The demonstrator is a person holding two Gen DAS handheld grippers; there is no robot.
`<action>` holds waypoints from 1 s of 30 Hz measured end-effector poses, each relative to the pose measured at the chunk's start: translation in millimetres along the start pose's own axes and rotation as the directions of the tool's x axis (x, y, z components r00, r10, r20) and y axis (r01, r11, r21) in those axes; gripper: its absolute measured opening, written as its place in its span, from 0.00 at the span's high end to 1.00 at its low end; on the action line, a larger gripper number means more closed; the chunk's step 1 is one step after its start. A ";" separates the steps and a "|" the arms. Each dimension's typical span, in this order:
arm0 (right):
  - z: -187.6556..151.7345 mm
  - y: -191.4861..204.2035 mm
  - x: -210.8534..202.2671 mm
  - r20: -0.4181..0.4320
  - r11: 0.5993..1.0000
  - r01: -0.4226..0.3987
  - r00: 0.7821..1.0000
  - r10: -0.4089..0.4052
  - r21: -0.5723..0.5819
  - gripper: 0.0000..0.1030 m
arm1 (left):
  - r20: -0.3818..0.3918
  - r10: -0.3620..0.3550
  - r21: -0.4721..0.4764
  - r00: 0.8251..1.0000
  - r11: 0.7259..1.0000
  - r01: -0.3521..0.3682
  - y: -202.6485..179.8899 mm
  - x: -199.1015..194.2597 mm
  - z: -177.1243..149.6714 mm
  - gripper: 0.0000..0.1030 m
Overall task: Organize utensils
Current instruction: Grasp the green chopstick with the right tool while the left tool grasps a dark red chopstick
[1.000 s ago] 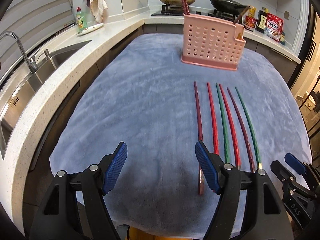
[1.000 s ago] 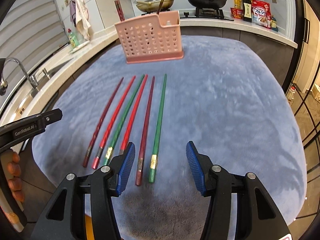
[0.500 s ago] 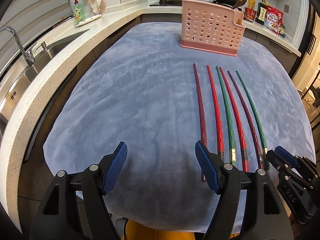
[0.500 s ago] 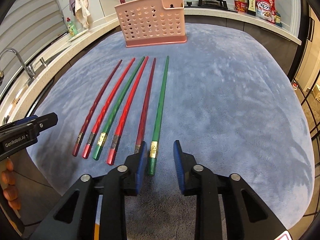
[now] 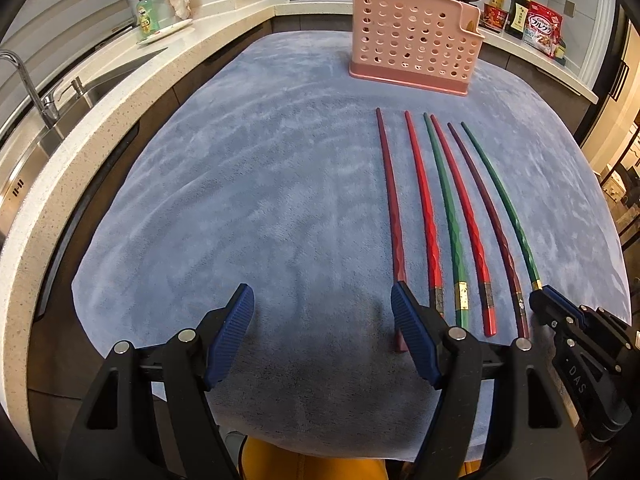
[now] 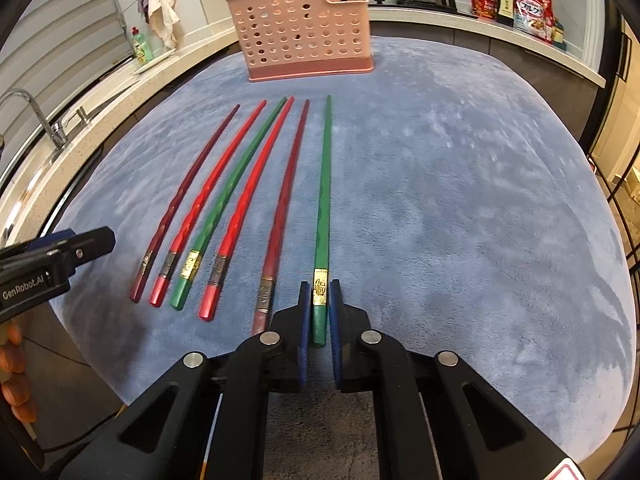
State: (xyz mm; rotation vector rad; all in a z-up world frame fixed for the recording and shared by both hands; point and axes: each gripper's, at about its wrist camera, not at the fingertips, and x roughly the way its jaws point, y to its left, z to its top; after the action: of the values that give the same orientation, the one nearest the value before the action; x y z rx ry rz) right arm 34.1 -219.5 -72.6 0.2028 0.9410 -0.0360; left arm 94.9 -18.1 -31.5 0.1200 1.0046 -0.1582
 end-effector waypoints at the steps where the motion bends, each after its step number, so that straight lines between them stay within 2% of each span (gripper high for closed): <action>1: -0.3 -1.3 -0.3 0.001 1.000 -0.001 1.000 0.001 0.005 0.94 | -0.002 -0.002 -0.001 1.000 1.000 0.002 -0.7 0.5 -0.8 0.28; 18: -1.7 -3.2 -1.4 0.000 1.000 -0.001 1.000 0.001 0.009 0.94 | -0.027 -0.029 0.023 0.999 0.999 0.029 -14.4 20.1 -7.0 0.28; 21: -1.8 -3.2 -1.4 0.001 1.000 -0.001 1.000 0.001 0.008 0.94 | -0.043 -0.027 0.032 0.999 0.999 0.029 -16.3 25.8 -9.3 0.38; 23: -1.9 -3.2 -1.3 0.001 1.000 -0.001 1.000 0.001 0.008 0.94 | -0.040 -0.024 0.038 0.999 0.999 0.025 -17.2 27.4 -11.2 0.39; 26: -1.8 -3.0 -1.5 0.001 1.000 -0.001 1.000 0.001 0.009 0.94 | -0.032 -0.023 0.049 0.999 0.998 0.024 -18.0 26.6 -11.6 0.49; 30: -1.9 -3.2 -1.3 0.000 1.000 -0.002 1.000 0.002 0.009 0.94 | -0.029 -0.030 0.053 0.999 0.998 0.032 -16.4 25.3 -9.9 0.73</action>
State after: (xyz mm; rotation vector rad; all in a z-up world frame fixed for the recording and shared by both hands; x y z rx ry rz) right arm 31.4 -222.3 -73.1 0.2118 0.9411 -0.0381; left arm 97.0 -34.4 -58.7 0.1557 1.0312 -0.2122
